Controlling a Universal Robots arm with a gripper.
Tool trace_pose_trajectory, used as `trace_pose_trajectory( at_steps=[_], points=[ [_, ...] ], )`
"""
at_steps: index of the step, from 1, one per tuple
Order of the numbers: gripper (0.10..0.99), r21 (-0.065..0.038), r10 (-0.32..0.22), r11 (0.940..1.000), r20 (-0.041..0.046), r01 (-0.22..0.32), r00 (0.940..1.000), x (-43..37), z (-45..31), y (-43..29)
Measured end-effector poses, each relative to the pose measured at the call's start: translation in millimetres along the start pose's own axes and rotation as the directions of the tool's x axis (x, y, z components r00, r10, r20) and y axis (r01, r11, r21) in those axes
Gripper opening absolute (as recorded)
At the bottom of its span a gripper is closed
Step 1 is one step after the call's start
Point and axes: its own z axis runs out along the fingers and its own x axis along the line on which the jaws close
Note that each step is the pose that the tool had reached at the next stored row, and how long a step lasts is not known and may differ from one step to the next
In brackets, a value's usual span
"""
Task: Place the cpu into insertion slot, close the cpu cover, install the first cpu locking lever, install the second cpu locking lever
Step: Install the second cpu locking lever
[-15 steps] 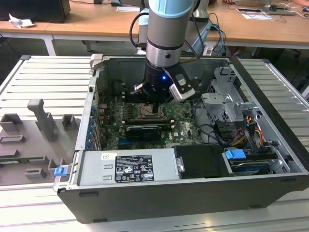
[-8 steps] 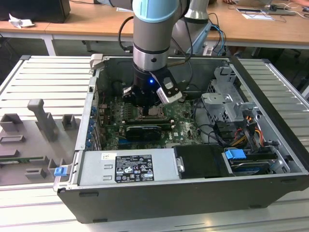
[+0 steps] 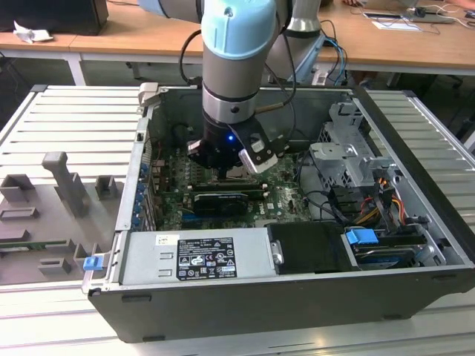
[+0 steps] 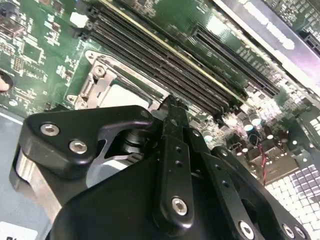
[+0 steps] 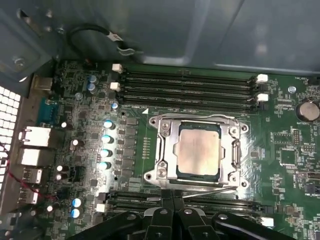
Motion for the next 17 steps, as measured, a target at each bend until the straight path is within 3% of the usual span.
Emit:
trace_pose_trajectory(
  at_steps=[2, 5, 8, 13, 16, 17],
  points=[
    [0.106, -0.008, 0.000, 1.0000, 0.0007, 0.000, 1.0000, 3.0, 1.5, -1.8],
    [0.106, -0.015, 0.000, 0.9999, 0.0011, 0.000, 1.0000, 5.4, 10.8, -3.6],
    [0.106, -0.029, -0.001, 0.9996, 0.0018, 0.001, 1.0000, 9.1, 20.3, -5.4],
    [0.106, -0.085, -0.005, 0.9963, 0.0053, 0.005, 1.0000, 14.9, 27.1, -7.8],
    [0.106, -0.109, -0.006, 0.9940, 0.0069, 0.007, 1.0000, 15.7, 32.8, -8.9],
    [0.106, -0.111, -0.006, 0.9938, 0.0069, 0.007, 1.0000, 17.2, 33.0, -8.9]
  ],
)
